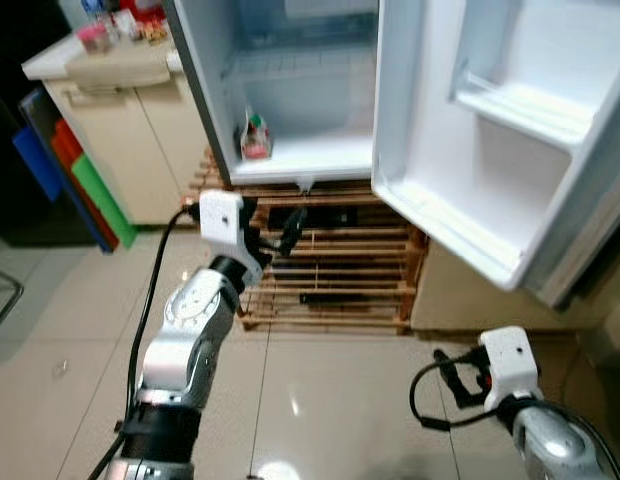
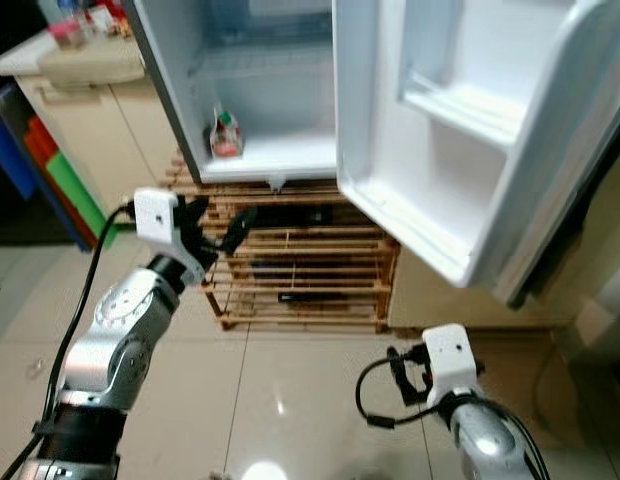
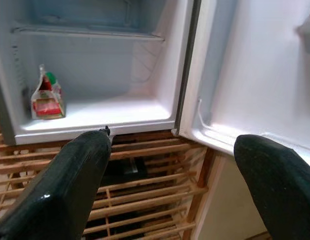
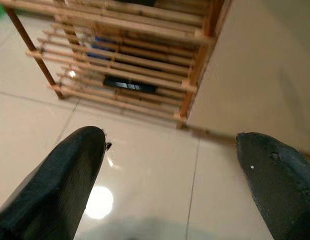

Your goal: Restocking fridge

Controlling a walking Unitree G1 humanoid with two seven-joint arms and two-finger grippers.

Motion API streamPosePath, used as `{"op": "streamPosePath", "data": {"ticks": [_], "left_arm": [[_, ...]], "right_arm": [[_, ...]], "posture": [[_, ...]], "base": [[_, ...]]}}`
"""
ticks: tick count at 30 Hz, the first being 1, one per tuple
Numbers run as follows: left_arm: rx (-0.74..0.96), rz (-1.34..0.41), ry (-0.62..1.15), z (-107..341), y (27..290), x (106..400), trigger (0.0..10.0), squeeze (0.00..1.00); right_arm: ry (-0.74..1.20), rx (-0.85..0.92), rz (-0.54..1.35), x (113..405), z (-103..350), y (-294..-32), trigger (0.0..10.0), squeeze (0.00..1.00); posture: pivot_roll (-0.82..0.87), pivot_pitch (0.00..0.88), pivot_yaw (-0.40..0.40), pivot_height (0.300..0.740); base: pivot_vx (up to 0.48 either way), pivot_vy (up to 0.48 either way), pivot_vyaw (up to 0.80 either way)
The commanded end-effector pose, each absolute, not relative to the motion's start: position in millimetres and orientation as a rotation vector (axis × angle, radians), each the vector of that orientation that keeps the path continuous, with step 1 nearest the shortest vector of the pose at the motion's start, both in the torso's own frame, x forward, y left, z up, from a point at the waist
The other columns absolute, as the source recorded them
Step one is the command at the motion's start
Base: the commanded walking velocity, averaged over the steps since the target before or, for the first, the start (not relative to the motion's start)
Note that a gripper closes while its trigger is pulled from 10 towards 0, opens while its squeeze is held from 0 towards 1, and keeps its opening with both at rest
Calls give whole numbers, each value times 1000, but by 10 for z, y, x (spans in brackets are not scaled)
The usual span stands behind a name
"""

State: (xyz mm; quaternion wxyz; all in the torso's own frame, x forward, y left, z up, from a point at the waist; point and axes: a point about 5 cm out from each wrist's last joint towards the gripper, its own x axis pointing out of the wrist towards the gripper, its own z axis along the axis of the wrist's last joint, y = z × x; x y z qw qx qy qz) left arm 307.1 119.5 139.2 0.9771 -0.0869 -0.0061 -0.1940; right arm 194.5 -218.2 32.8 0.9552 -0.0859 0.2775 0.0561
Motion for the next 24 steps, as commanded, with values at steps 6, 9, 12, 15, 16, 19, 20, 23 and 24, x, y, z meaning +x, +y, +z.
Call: {"op": "streamPosePath", "data": {"ticks": [6,9,12,15,16,19,20,23,24], "left_arm": [[-147,-348,56,1275,1271,3143,10000,0],[-117,-344,65,1253,1283,3150,10000,0],[-108,-346,30,1298,1285,3151,10000,0],[-102,-354,-6,1349,1275,3138,10000,0],[-96,-362,-17,1363,1261,3131,10000,0],[-91,-387,-29,1378,1221,3115,10000,0],[-90,-392,-31,1380,1213,3113,10000,0],[-82,-403,-38,1382,1199,3109,10000,0],[-81,-405,-38,1381,1196,3109,10000,0]], "right_arm": [[543,-382,-157,2146,432,-2609,10000,0],[509,-352,-148,2216,503,-2568,10000,0],[447,-288,-107,2271,569,-2421,10000,0],[385,-247,-95,2308,625,-2305,10000,0],[377,-239,-95,2318,626,-2279,10000,0],[376,-232,-96,2332,614,-2246,10000,0],[378,-231,-94,2334,611,-2240,10000,0],[379,-230,-92,2331,608,-2225,10000,0],[382,-235,-94,2327,601,-2224,10000,0]], "posture": [[-152,0,106,711],[-147,0,101,711],[-145,0,99,711],[-143,0,98,711],[-142,0,99,711],[-142,0,101,711],[-143,0,102,711],[-143,0,102,711],[-143,0,102,711]], "base": [[0,0,0],[0,0,0],[0,0,0],[0,-297,0],[0,-435,0],[0,-435,0],[0,-435,0],[0,-435,0],[0,-435,0]]}}
